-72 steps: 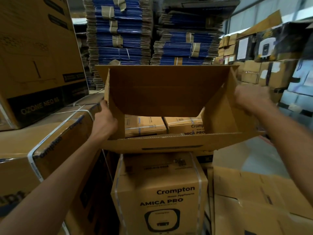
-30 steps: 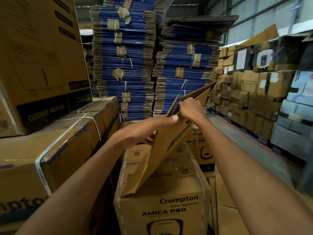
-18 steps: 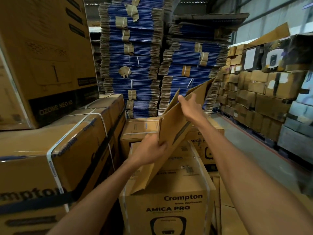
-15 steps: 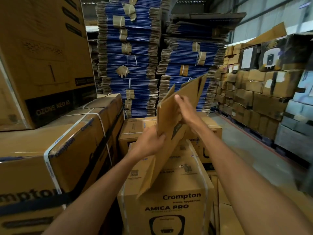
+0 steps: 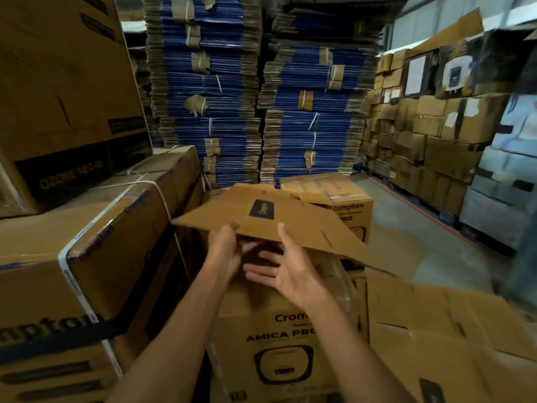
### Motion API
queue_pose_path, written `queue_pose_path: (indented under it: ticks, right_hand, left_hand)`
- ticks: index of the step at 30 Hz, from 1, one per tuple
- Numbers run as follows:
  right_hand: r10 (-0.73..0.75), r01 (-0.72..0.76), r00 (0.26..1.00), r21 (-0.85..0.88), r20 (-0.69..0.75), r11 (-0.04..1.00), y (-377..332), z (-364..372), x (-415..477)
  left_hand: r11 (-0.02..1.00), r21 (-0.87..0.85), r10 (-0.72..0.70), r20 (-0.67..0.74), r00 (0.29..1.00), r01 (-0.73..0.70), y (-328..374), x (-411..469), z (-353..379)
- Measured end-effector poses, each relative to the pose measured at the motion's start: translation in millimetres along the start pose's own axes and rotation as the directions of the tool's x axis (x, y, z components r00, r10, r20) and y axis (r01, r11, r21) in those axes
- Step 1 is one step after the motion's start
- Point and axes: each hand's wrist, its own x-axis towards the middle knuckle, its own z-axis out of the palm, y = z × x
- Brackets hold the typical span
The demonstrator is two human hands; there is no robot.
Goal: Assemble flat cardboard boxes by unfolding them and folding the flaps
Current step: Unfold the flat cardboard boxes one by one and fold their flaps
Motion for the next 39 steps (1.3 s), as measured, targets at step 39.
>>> queue_pose_path:
  ticks: [39]
  right_hand:
    - [-0.129,0.202,0.733,0.034,-0.668,0.979,56.9,-181.9,-37.6]
  left_hand:
    - [0.949,-0.214,-0.258,-0.099,0.961,0.232,-165.2,-63.0,-65.5]
